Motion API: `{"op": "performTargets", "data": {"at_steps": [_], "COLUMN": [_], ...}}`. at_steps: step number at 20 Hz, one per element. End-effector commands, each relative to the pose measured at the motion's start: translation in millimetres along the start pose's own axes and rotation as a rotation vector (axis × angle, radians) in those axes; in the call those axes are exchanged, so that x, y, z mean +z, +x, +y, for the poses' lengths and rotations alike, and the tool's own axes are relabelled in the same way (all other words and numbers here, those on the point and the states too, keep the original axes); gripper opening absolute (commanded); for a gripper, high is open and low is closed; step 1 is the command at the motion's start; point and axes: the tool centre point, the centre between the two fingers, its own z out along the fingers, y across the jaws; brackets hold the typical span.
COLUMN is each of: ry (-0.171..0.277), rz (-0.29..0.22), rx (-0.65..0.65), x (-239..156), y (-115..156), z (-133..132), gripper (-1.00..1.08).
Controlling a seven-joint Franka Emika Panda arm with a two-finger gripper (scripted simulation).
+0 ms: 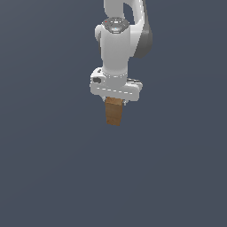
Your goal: Pick up the object and move it to a goal position.
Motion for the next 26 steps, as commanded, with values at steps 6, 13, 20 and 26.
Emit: {"op": "performTargets", "data": {"at_steps": [6,13,20,26], "ry": [0.0,0.001,0.004,0.004], "rz": [0.011,0.011,0.01,0.009], "rx": [0.0,-0.001,-0.001,-0.001], "x": [-73,-134,-177,-192], "y": [-40,-76,-98,-106], "z": [-56,-107,-143,-157], "gripper": [-1.0,-1.0,-1.0,-1.0]}}
